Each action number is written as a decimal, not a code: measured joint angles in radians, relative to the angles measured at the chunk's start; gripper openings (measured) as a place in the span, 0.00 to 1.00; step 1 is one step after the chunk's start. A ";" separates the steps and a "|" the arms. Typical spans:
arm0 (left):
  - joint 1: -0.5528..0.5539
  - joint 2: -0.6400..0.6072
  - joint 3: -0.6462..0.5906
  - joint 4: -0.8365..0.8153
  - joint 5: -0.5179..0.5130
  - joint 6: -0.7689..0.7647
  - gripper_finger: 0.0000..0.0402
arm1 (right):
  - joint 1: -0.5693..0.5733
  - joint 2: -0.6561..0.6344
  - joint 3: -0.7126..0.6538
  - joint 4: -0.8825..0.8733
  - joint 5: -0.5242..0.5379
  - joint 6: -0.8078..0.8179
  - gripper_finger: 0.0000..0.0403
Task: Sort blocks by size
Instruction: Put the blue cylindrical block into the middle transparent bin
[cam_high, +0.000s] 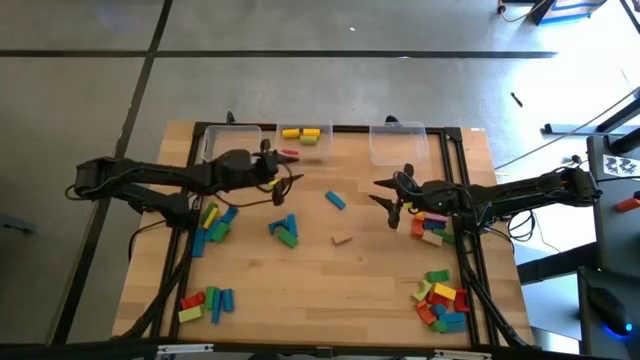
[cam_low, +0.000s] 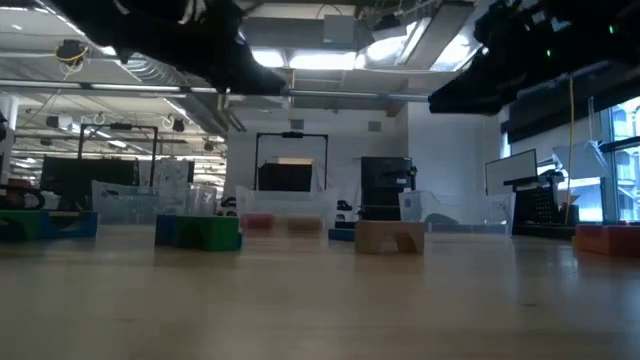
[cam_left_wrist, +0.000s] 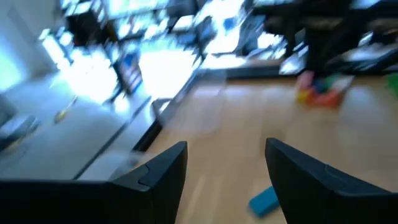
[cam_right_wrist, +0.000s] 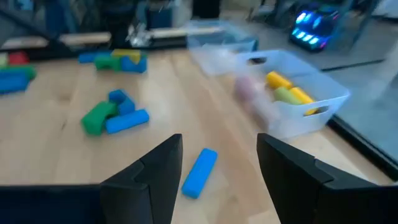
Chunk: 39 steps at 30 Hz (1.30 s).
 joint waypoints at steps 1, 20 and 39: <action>-0.004 -0.001 -0.016 0.040 0.024 0.005 0.52 | 0.001 0.002 0.036 -0.061 -0.024 0.010 0.52; -0.027 -0.016 -0.065 0.139 0.072 0.035 0.52 | 0.458 0.467 0.822 -1.146 -0.338 0.907 0.52; -0.024 -0.020 -0.065 0.190 0.071 0.151 0.52 | 0.756 0.740 0.844 -1.324 -0.708 1.622 0.52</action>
